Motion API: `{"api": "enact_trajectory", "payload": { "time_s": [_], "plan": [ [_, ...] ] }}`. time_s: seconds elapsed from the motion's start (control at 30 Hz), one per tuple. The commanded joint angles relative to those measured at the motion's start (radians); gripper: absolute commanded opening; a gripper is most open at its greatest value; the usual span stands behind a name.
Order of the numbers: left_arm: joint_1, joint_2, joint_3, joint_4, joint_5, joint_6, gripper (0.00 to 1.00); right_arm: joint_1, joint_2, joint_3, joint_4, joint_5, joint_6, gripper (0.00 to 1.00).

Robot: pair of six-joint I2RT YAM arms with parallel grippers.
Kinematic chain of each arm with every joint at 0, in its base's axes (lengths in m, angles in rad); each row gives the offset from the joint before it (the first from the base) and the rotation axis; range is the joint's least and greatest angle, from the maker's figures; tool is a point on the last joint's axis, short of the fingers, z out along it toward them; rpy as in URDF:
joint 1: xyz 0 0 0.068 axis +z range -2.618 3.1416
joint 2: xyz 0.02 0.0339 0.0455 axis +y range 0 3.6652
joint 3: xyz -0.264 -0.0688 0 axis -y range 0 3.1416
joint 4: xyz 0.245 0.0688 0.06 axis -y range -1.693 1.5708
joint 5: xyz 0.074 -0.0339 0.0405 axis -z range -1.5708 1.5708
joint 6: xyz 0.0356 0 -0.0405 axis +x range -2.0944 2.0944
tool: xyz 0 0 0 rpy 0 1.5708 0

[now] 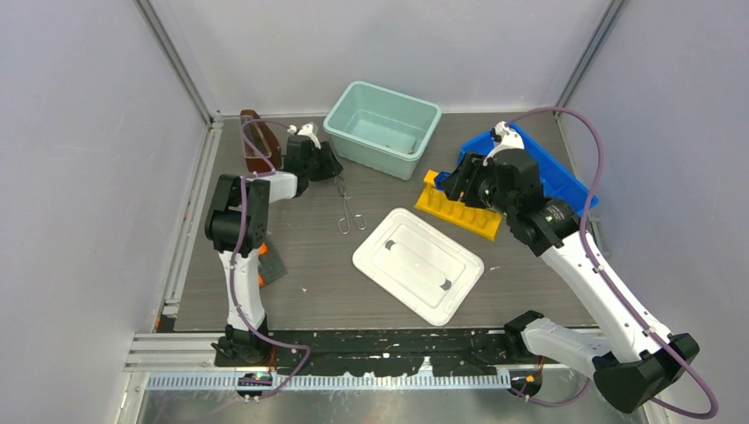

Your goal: Organize the chemistry lab equipment

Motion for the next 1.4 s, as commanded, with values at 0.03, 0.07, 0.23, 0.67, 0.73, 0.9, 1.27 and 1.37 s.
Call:
{"api": "enact_trajectory", "payload": {
  "time_s": [0.03, 0.07, 0.23, 0.67, 0.73, 0.9, 1.27, 1.37],
  "plan": [
    [0.021, 0.036, 0.007, 0.099, 0.048, -0.036, 0.48, 0.006, 0.009, 0.024, 0.012, 0.01, -0.003, 0.59],
    [0.024, 0.042, 0.007, 0.106, 0.056, -0.04, 0.48, 0.006, 0.009, 0.023, 0.012, 0.012, -0.002, 0.59],
    [0.044, 0.076, 0.015, 0.141, 0.118, -0.077, 0.44, 0.006, 0.01, 0.008, 0.027, 0.012, 0.012, 0.59],
    [0.056, 0.133, 0.07, 0.118, 0.19, -0.112, 0.41, 0.006, 0.004, 0.011, 0.03, 0.005, 0.024, 0.58],
    [0.056, 0.135, 0.068, 0.125, 0.193, -0.118, 0.38, 0.006, -0.002, 0.007, 0.03, 0.005, 0.025, 0.58],
    [0.06, 0.124, 0.042, 0.136, 0.187, -0.127, 0.24, 0.006, -0.015, 0.005, 0.026, 0.009, 0.024, 0.58],
    [0.082, -0.009, -0.025, 0.062, 0.145, -0.051, 0.01, 0.006, -0.041, 0.012, 0.01, 0.014, 0.037, 0.58],
    [0.091, -0.06, -0.031, 0.011, 0.112, -0.028, 0.0, 0.006, -0.054, 0.011, 0.009, 0.012, 0.044, 0.58]
  ]
}}
